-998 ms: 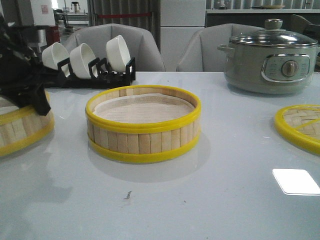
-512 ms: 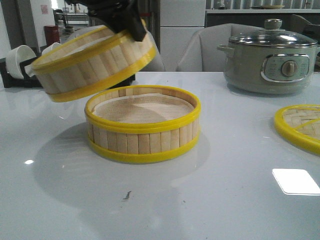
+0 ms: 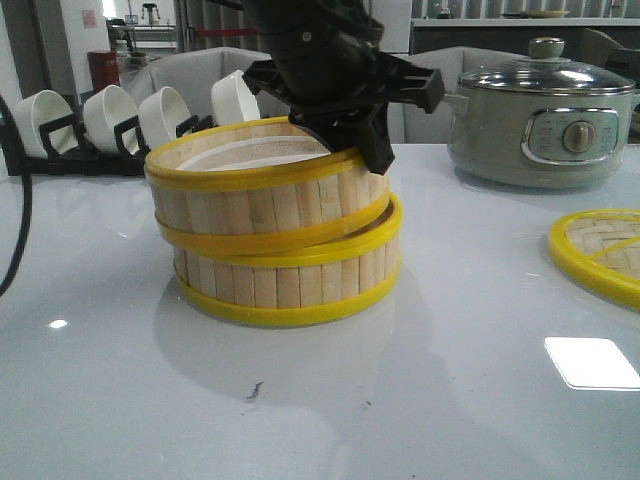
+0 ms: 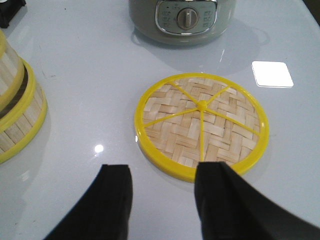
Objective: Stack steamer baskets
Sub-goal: 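Lift the basket with the left gripper and carry it over the middle basket, then lower the basket onto the middle basket, open the left gripper, withdraw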
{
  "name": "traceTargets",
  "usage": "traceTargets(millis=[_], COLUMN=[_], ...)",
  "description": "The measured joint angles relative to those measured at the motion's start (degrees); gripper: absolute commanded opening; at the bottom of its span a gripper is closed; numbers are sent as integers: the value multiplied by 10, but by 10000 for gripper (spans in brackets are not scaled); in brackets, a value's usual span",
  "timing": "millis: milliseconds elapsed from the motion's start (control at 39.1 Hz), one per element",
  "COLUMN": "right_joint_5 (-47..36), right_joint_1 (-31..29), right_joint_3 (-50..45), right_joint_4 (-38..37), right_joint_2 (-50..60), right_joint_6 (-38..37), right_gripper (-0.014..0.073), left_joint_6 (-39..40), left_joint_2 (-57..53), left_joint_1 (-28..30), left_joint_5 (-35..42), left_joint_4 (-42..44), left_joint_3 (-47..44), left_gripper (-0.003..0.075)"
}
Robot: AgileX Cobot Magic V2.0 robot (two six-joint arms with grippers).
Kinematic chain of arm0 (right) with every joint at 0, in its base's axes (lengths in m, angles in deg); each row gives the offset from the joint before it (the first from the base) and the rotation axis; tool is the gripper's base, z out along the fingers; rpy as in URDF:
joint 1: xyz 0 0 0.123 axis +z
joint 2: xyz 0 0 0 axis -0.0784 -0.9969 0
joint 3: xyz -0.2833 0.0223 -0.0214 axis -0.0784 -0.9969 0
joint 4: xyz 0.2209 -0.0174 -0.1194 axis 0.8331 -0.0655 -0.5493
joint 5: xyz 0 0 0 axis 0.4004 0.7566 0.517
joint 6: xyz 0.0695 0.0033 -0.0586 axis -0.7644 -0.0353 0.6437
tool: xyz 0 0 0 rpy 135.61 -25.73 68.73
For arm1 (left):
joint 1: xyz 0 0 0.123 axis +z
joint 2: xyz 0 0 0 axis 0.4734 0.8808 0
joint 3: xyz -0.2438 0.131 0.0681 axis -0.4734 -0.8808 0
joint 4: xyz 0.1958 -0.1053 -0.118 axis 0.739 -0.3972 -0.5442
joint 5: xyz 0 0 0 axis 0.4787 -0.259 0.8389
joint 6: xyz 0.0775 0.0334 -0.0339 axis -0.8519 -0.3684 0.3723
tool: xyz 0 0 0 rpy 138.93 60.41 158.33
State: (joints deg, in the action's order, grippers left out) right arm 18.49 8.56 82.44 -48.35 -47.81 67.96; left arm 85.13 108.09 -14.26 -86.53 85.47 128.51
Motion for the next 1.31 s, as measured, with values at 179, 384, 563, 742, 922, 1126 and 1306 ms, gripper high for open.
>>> traceTargets(millis=[179,384,563,742,922,1126,1306], right_joint_5=[0,0,0,0,0,0,0], right_joint_1=[0,0,0,0,0,0,0], right_joint_3=[0,0,0,0,0,0,0], right_joint_4=[0,0,0,0,0,0,0], right_joint_2=[0,0,0,0,0,0,0], right_joint_6=[0,0,0,0,0,0,0], right_gripper=[412,412,412,412,412,412,412], left_joint_6=[0,0,0,0,-4,-5,-5], left_joint_2=[19,26,26,26,29,34,34], left_joint_1=[-10,-14,-14,-14,-14,-14,-15], left_joint_5=[7,9,9,9,3,-30,-67], left_joint_4=[0,-2,-2,-2,4,7,16], left_joint_3=[15,17,17,17,19,60,120], left_gripper=[91,86,89,194,406,424,424])
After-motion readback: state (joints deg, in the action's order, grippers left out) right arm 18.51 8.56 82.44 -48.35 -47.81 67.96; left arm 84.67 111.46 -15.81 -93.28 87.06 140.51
